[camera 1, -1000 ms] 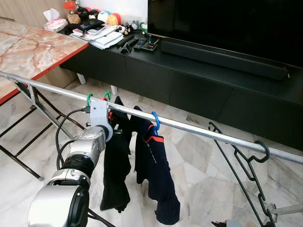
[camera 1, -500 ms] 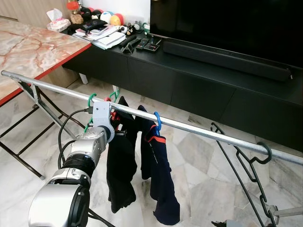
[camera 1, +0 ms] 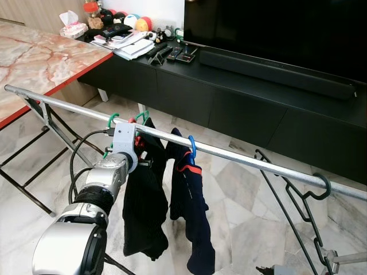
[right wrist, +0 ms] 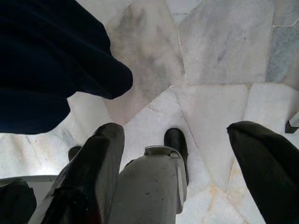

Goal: Hang hanger

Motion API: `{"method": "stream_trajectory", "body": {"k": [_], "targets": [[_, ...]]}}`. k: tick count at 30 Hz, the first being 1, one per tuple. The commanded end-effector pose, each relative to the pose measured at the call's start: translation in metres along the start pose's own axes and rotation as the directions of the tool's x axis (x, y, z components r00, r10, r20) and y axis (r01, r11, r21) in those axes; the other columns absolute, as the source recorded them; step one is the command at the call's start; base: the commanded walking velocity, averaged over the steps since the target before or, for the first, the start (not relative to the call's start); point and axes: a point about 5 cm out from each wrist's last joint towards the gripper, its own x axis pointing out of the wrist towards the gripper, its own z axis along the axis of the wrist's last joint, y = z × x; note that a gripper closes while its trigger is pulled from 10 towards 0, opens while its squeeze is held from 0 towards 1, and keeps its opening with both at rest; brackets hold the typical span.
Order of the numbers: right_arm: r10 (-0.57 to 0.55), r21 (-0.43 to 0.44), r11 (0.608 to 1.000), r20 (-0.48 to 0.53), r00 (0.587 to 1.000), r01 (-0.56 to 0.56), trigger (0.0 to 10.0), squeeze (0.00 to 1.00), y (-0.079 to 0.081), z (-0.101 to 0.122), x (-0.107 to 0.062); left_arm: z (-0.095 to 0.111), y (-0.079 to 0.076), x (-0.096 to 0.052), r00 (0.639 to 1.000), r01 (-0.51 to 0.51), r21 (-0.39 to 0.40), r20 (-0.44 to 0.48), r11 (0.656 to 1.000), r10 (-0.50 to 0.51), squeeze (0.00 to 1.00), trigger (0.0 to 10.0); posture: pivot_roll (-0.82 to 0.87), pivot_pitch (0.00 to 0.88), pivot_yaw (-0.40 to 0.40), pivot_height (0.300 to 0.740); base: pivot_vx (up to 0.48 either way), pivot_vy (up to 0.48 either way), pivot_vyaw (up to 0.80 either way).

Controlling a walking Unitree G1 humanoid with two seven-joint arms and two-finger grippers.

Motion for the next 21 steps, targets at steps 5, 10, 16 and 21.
{"method": "stream_trajectory", "body": {"k": [5,10,16,21], "targets": [[-0.01,0.016,1.0,-0.02,1.0,0.01,10.0,0.0,-0.001,-0.007,-0.002,0.007,0.007,-0.008,0.995,0.052,0.063,0.077,0.997,-0.057,0.0,0.0,-0.06,0.145,-0.002,0.74,0.0,0.0,0.0],[-0.01,0.015,1.0,-0.018,1.0,0.011,10.0,0.0,-0.002,-0.007,-0.002,0.006,0.009,-0.018,0.989,0.067,0.062,0.129,0.996,-0.075,0.0,0.0,-0.06,0.147,-0.004,0.74,0.0,0.0,0.0],[-0.012,0.015,1.0,-0.017,1.0,0.012,10.0,0.0,-0.003,-0.006,-0.002,-0.001,0.001,-0.032,0.983,0.072,0.042,0.169,0.997,-0.078,0.0,0.0,-0.05,0.145,-0.004,0.74,0.0,0.0,0.0],[-0.014,0.018,1.0,-0.017,1.0,0.014,10.0,0.0,-0.002,-0.007,-0.002,-0.007,-0.005,-0.047,0.976,0.047,0.069,0.209,0.997,-0.06,0.0,0.0,-0.05,0.147,0.007,0.74,0.0,0.0,0.0]]}}
